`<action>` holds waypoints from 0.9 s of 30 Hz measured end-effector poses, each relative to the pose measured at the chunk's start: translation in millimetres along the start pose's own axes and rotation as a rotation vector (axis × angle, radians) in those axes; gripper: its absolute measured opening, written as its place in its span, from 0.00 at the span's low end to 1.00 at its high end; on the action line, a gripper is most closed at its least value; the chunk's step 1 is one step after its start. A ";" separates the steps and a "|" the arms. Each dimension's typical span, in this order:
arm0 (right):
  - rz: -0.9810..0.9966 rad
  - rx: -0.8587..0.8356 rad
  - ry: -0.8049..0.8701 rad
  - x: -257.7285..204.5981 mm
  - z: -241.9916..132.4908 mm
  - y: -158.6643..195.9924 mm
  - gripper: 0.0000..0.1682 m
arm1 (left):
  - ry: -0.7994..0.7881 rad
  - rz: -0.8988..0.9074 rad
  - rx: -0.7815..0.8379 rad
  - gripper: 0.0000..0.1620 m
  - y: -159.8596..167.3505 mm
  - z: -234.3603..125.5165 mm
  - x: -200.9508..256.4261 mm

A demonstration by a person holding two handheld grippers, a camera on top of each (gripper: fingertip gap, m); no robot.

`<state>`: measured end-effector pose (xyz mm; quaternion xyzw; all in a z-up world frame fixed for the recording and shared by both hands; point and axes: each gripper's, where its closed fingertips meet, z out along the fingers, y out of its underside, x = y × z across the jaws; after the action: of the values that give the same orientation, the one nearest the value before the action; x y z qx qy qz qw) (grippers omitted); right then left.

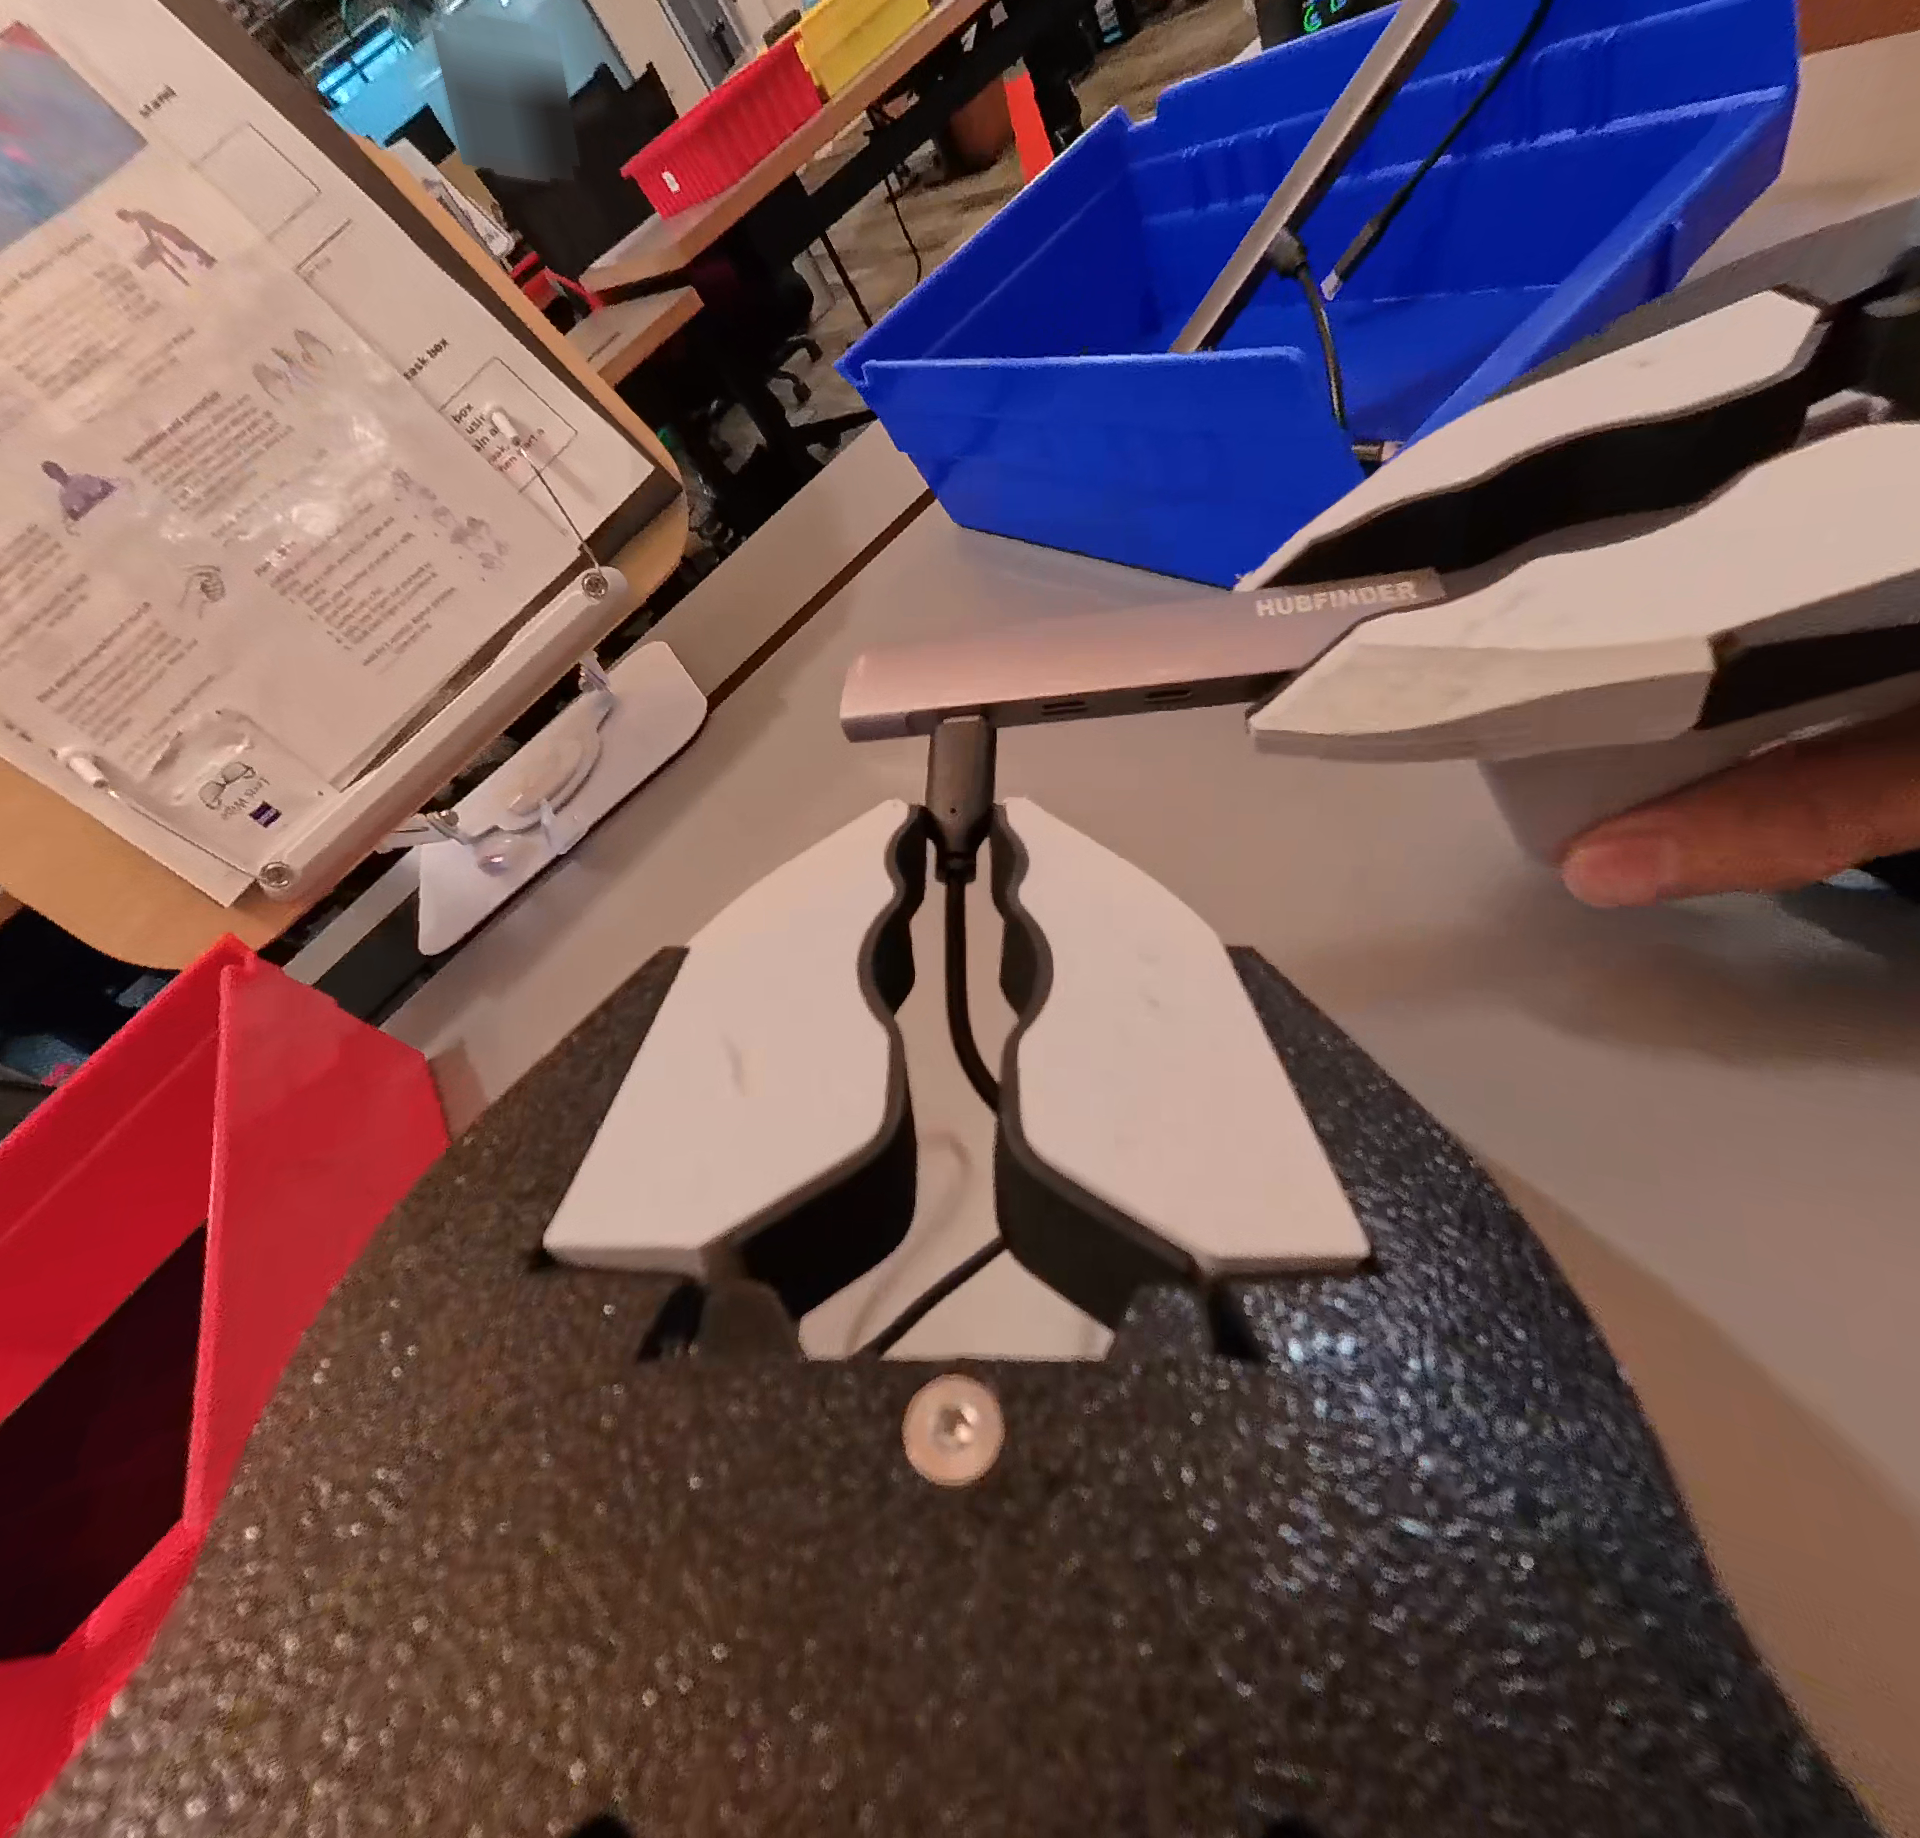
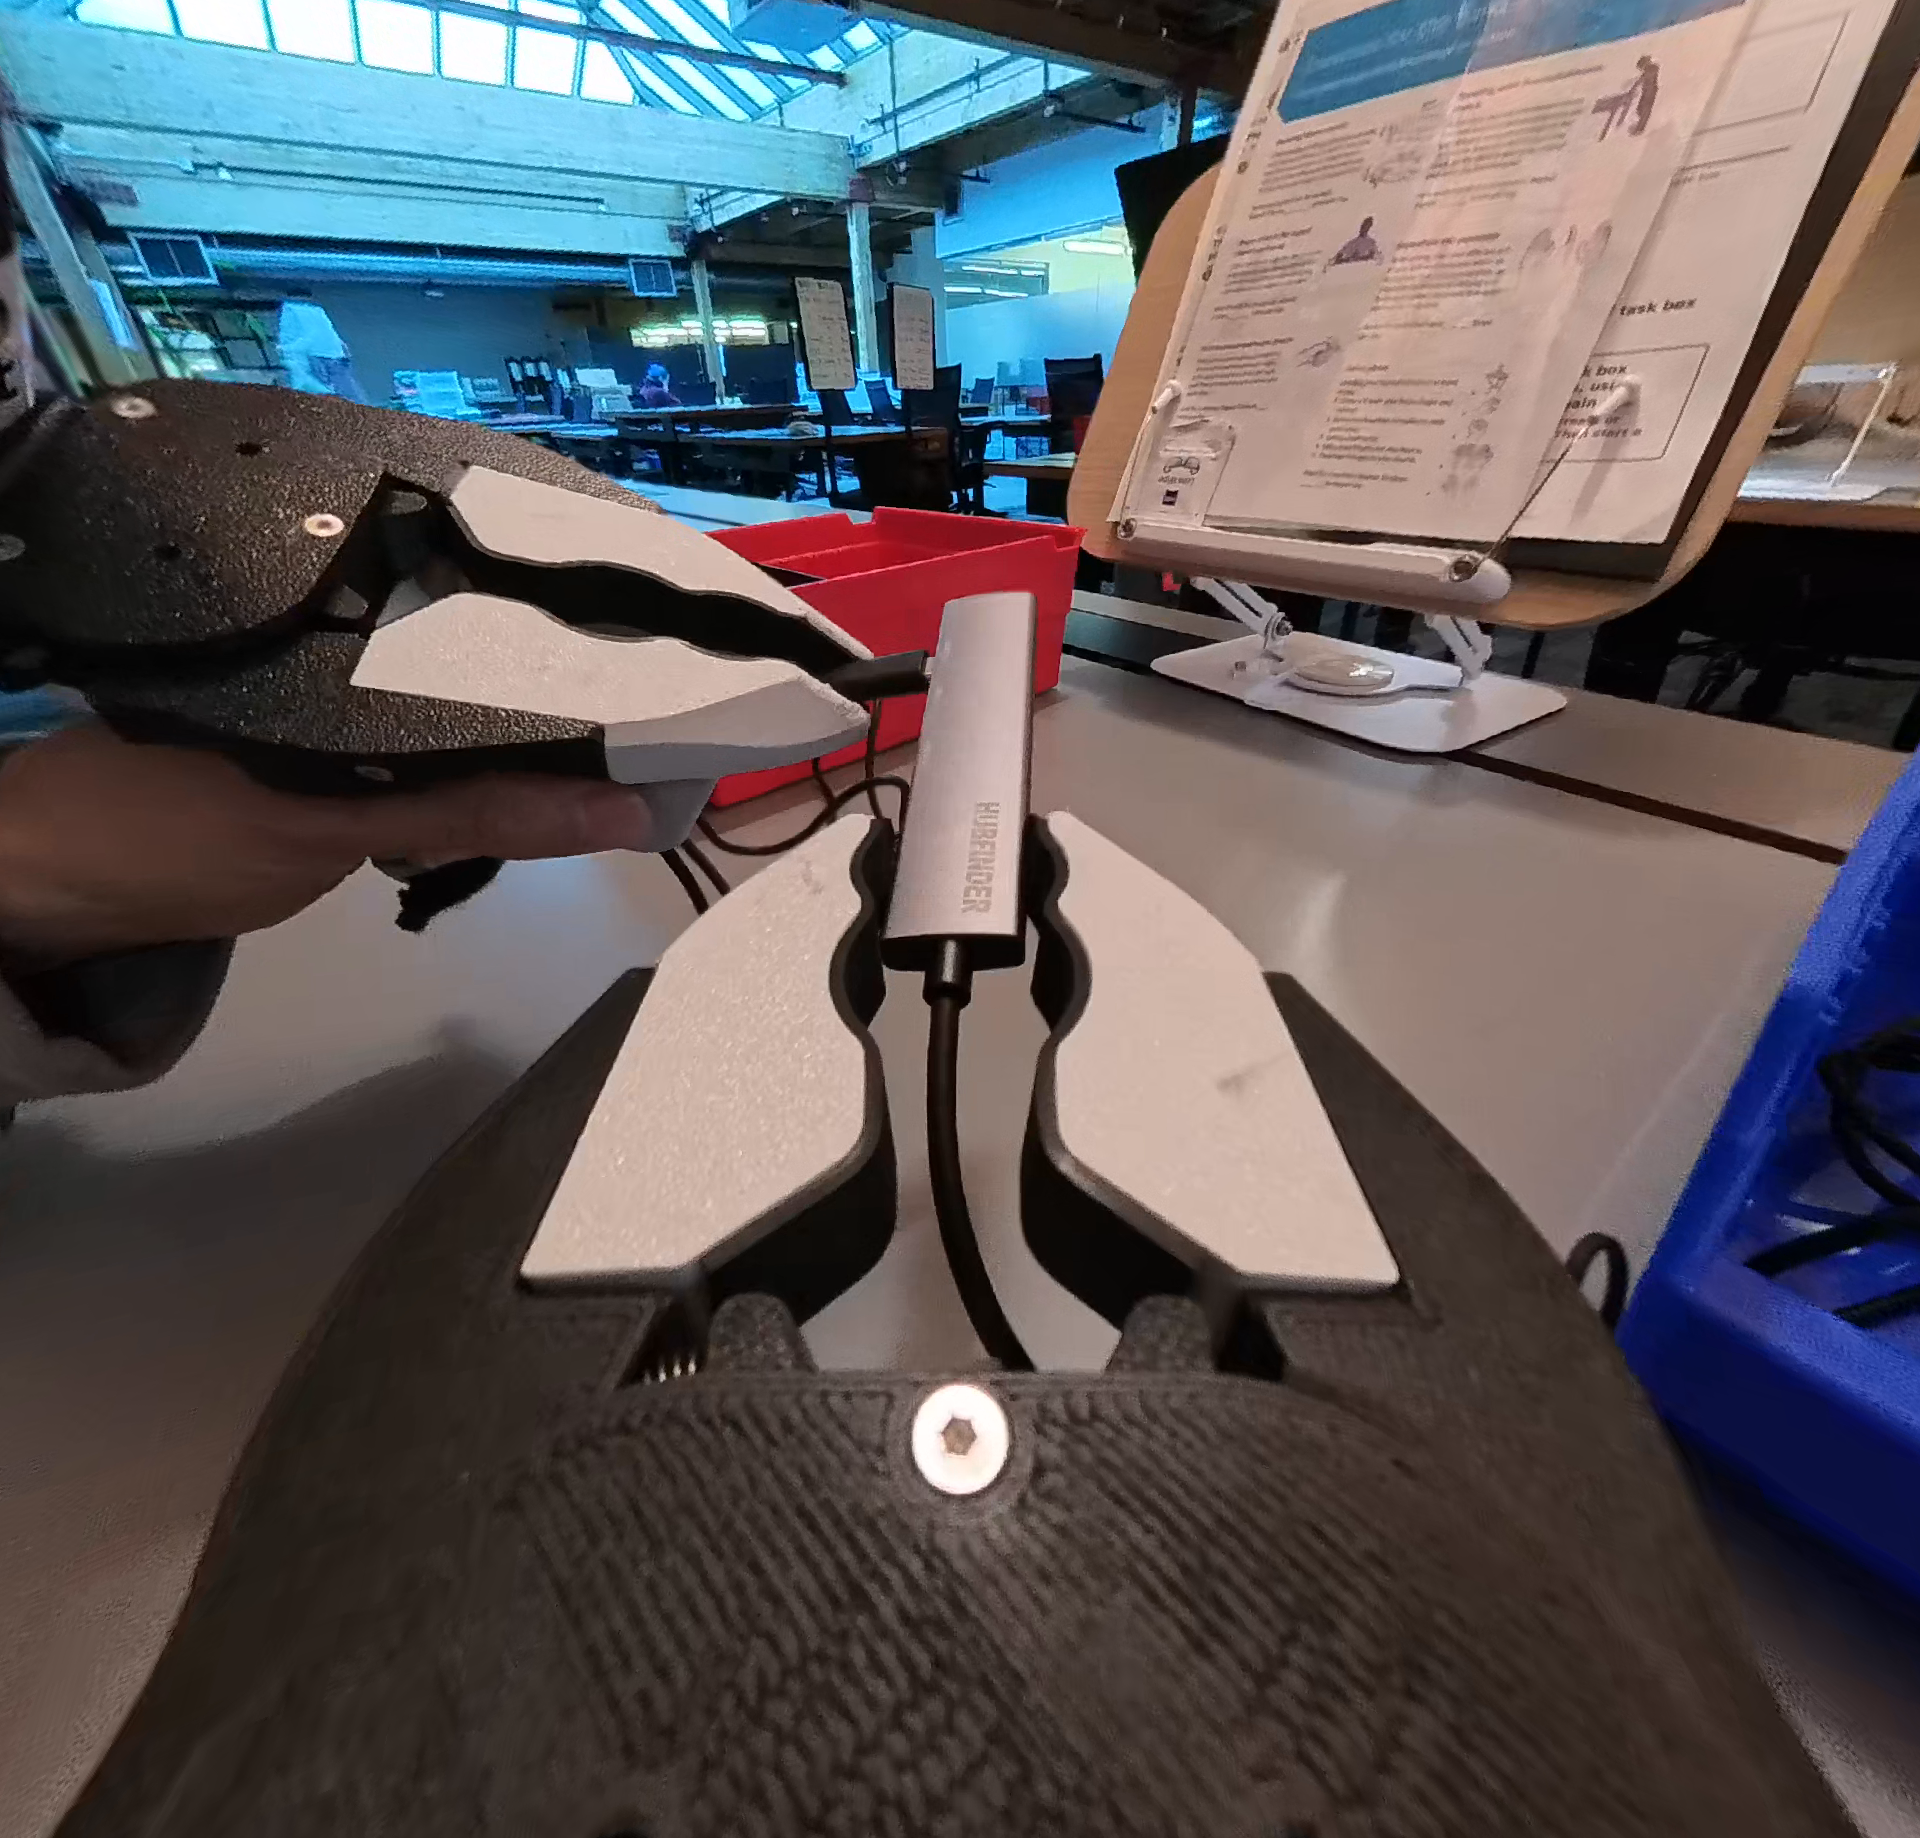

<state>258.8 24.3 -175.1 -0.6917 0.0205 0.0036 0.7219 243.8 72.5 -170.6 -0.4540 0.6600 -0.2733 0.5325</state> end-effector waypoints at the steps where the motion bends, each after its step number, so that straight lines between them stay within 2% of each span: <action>1: -0.016 0.003 0.003 -0.6 -0.1 -0.3 0.15 | 0.009 -0.003 -0.001 0.07 1.1 -0.2 -0.1; 5: -0.079 -0.005 0.023 -3.0 1.7 0.7 0.15 | 0.020 -0.027 -0.026 0.07 6.6 -1.4 -0.3; 13: -0.099 -0.011 0.038 -2.8 3.2 1.5 0.15 | 0.138 -0.406 -0.125 0.07 17.4 0.7 8.4; 18: -0.096 -0.012 0.039 -1.8 3.5 1.7 0.15 | 0.184 -0.514 -0.151 0.07 19.5 1.8 11.5; 23: -0.089 0.005 0.036 -1.5 1.2 -0.2 0.15 | 0.203 -0.491 -0.151 0.07 17.3 1.2 13.9; 27: -0.089 -0.008 0.011 -3.5 -0.5 1.2 0.15 | 0.216 -0.330 -0.144 0.07 20.8 1.7 17.3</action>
<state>255.3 24.0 -176.2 -0.6948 -0.0064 -0.0320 0.7185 238.6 66.4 -196.5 -0.5609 0.6478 -0.3559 0.3729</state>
